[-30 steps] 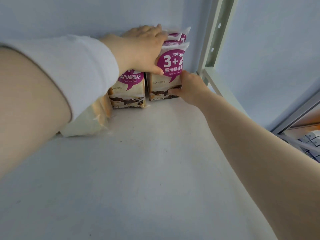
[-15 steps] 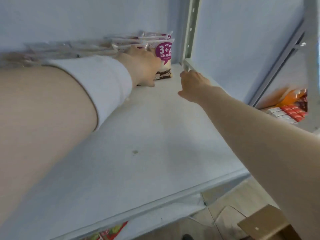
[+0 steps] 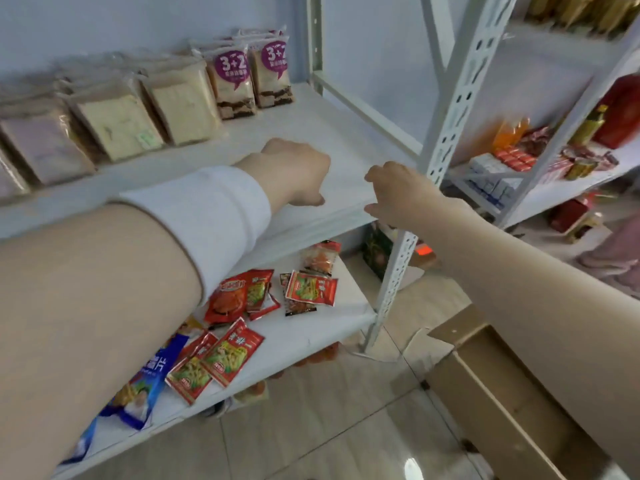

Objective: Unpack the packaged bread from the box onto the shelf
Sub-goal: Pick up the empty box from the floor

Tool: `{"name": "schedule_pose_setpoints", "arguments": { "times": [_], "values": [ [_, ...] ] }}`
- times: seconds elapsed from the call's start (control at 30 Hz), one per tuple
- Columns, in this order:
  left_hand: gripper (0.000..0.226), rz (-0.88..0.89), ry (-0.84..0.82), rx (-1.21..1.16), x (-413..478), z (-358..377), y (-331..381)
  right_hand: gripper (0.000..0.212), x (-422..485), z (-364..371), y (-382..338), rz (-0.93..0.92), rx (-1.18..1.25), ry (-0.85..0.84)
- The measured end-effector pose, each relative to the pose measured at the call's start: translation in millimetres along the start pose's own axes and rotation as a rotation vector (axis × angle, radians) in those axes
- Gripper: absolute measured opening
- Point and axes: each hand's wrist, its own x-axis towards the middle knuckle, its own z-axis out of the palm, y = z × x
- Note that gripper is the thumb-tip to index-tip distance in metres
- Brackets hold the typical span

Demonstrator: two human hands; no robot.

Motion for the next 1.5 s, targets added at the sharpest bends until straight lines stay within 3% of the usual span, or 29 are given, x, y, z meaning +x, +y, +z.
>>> {"name": "schedule_pose_setpoints", "arguments": {
  "times": [0.37, 0.77, 1.1, 1.23, 1.37, 1.5],
  "values": [
    [0.034, 0.422, 0.115, -0.062, -17, 14, 202, 0.038, -189, 66, 123, 0.496, 0.064, -0.091],
    [0.040, 0.710, -0.026, -0.066, 78, 79, 425, 0.038, -329, 210, 287, 1.003, 0.191, -0.273],
    [0.041, 0.705, -0.170, -0.108, 185, 178, 528, 0.045, -344, 332, 395, 1.259, 0.391, -0.336],
    [0.047, 0.508, -0.136, -0.391, 249, 241, 563, 0.046, -334, 407, 437, 1.426, 0.522, -0.191],
    [0.061, 0.226, -0.243, -0.763, 292, 315, 577, 0.052, -331, 479, 458, 1.618, 0.811, 0.087],
    [0.053, 0.193, -0.405, -0.959, 294, 367, 570, 0.049, -337, 518, 461, 1.719, 0.918, 0.242]
  ]
}}
